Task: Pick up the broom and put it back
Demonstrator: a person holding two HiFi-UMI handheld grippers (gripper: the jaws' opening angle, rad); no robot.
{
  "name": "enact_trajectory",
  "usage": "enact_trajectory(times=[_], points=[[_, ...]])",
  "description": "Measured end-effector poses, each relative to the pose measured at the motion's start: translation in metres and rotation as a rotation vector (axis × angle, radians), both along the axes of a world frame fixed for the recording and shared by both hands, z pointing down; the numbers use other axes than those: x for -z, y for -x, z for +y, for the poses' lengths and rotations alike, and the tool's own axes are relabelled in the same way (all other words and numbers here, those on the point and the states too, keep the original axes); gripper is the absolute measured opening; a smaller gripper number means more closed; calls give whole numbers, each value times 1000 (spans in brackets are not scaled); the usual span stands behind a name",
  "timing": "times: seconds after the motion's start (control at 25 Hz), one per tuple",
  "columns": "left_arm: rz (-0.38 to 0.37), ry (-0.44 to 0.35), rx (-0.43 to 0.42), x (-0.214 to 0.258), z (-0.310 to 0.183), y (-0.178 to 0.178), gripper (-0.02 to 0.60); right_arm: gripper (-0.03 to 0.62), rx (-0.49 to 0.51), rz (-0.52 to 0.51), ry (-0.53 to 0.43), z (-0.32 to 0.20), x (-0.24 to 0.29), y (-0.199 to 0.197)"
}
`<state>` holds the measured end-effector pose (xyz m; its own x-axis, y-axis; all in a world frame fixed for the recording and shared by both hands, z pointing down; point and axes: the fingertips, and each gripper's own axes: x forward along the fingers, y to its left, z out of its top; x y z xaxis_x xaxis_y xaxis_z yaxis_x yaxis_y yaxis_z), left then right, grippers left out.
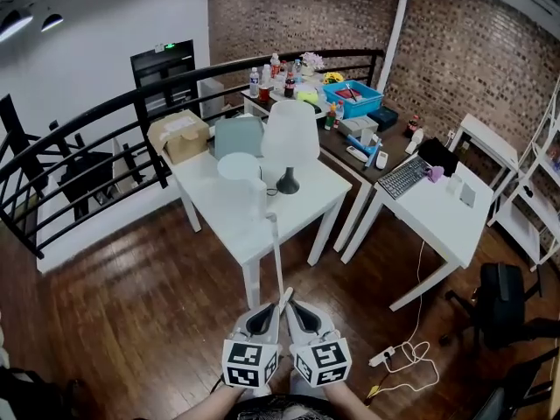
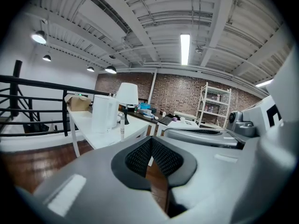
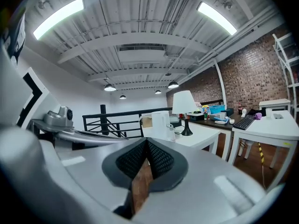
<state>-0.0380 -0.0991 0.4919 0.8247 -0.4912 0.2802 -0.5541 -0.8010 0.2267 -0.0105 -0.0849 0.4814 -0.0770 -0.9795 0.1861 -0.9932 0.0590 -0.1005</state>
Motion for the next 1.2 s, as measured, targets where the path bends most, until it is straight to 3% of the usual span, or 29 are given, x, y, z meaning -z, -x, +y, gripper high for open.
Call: enact_trajectory(times=[0.68,1.2], points=[[-23,7,228,-6,-110,-61,5,0,220,-10,10,-119,-13,-67],[-67,11,326,-23,-144,-81,5,31,341,-20,26,-173,-37,-89]])
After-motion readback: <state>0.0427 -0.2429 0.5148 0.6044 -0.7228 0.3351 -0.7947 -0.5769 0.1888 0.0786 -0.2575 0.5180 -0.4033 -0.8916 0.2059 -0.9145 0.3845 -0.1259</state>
